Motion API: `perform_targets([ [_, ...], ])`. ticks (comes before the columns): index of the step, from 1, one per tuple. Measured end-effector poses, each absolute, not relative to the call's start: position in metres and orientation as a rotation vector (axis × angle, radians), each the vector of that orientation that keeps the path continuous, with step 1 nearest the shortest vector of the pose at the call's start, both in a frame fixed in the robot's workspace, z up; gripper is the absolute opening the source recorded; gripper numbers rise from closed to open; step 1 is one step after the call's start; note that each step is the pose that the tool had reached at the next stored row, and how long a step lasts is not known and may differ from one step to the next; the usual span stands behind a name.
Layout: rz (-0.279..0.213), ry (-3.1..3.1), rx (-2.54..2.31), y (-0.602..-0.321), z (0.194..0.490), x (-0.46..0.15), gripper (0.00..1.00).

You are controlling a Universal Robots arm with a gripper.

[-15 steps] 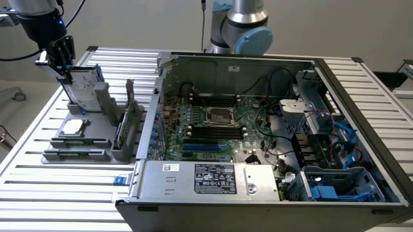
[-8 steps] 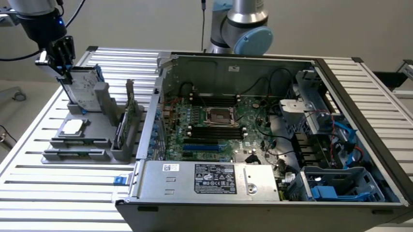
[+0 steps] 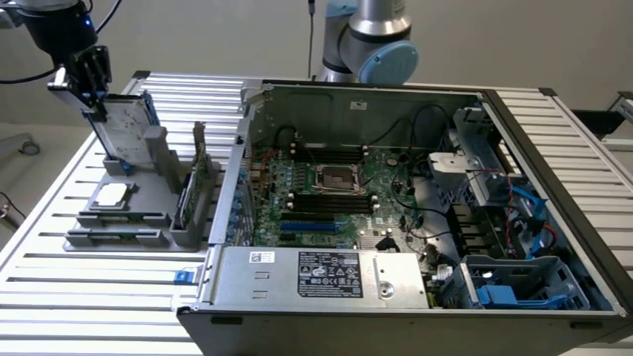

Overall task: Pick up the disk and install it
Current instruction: 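Pick up the disk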

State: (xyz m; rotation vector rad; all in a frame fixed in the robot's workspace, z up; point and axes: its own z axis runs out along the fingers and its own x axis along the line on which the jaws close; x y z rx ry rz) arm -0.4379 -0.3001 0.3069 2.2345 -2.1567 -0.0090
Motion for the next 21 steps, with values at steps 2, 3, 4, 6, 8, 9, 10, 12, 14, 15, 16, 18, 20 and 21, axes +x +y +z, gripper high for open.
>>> perform_targets([
  [2,-0.010,-2.156,2.234,-0.300,0.316,-0.437,0.33],
  [3,-0.010,-2.156,2.234,-0.300,0.320,-0.437,0.33],
  [4,-0.010,-2.156,2.234,-0.300,0.325,-0.437,0.33],
  [6,-0.010,-2.156,2.234,-0.300,0.334,-0.436,0.33],
  [8,-0.011,-2.156,2.234,-0.300,0.343,-0.434,0.33],
  [9,-0.011,-2.156,2.234,-0.300,0.348,-0.434,0.33],
  [10,-0.011,-2.156,2.234,-0.300,0.352,-0.433,0.33],
  [12,-0.011,-2.156,2.234,-0.300,0.361,-0.432,0.33],
  [14,-0.012,-2.155,2.233,-0.300,0.370,-0.427,0.33],
  [15,-0.012,-2.155,2.233,-0.300,0.375,-0.424,0.33],
  [16,-0.013,-2.155,2.233,-0.300,0.379,-0.421,0.33],
  [18,-0.014,-2.154,2.232,-0.300,0.388,-0.413,0.33],
  [20,-0.015,-2.154,2.232,-0.300,0.398,-0.406,0.33],
  [21,-0.016,-2.153,2.231,-0.300,0.402,-0.402,0.33],
])
